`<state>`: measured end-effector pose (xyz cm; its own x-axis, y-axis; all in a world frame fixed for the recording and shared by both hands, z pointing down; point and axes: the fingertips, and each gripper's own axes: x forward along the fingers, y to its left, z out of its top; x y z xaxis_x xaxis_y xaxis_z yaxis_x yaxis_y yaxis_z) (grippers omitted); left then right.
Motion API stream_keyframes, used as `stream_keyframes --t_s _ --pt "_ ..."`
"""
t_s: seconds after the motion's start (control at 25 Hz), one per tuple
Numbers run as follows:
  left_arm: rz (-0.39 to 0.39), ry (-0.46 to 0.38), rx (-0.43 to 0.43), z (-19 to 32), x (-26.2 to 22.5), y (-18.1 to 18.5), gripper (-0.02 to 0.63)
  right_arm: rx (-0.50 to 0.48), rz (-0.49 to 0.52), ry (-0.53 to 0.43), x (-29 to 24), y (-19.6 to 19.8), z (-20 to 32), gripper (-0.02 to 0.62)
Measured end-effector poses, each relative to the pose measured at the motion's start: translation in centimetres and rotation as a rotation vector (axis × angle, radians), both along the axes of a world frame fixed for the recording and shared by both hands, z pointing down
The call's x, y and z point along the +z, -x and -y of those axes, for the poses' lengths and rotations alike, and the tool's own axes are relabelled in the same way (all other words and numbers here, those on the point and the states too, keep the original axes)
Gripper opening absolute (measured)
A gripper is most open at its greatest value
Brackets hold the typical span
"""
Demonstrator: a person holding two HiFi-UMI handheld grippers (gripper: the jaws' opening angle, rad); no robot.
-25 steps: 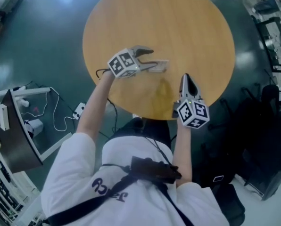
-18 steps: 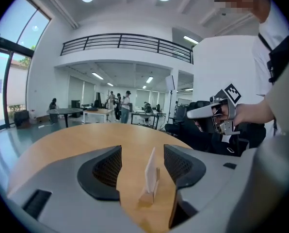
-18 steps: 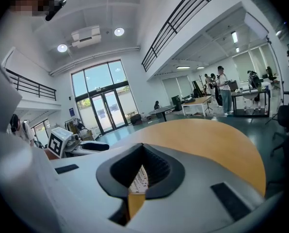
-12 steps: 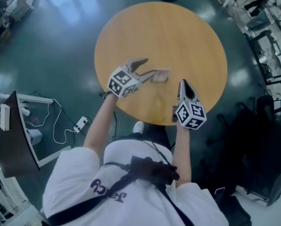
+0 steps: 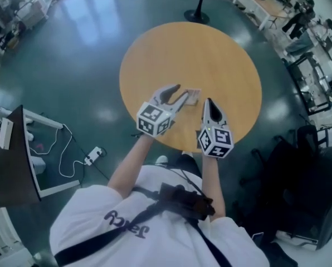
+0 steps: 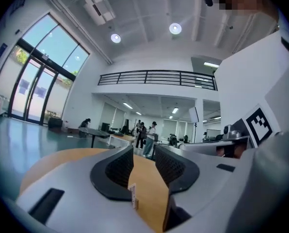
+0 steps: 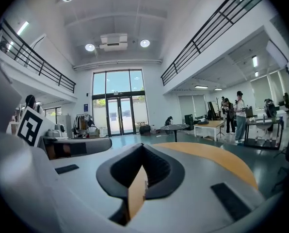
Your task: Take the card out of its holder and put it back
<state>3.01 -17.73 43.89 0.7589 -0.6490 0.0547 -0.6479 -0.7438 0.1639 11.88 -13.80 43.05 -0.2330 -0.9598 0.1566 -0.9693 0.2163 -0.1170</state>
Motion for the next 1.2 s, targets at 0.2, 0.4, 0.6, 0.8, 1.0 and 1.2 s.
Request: stream_keyframes --t_s 0.2,0.4,0.6,0.8,1.0,1.2 --pt "-0.023 -0.001 -0.127 0.0 -0.5 0.6 0.090 -0.072 0.019 -0.032 -1.7 1.1 1.3 0.005" --pt "0.011 -0.060 -0.225 -1.1 -1.9 -0.3 0.014 -0.094 -0.031 -0.037 -2.3 0.7 0.5 0.006" --pt "0.042 -0.060 -0.266 -2.3 -2.2 -2.1 0.014 -0.066 -0.050 -0.023 -1.9 -1.5 0.3 0.006" --pt "0.033 -0.024 -0.285 -3.1 -1.4 -3.2 0.014 -0.055 -0.068 -0.016 -1.5 -3.0 -0.1 0.006" --pt "0.004 -0.082 -0.316 -3.8 -2.3 -3.9 0.014 -0.074 -0.055 -0.024 -1.7 -4.2 0.0 0.006" --pt "0.007 -0.090 -0.323 -3.9 -2.6 -5.4 0.014 -0.098 -0.043 -0.021 -1.8 -5.6 0.5 0.006"
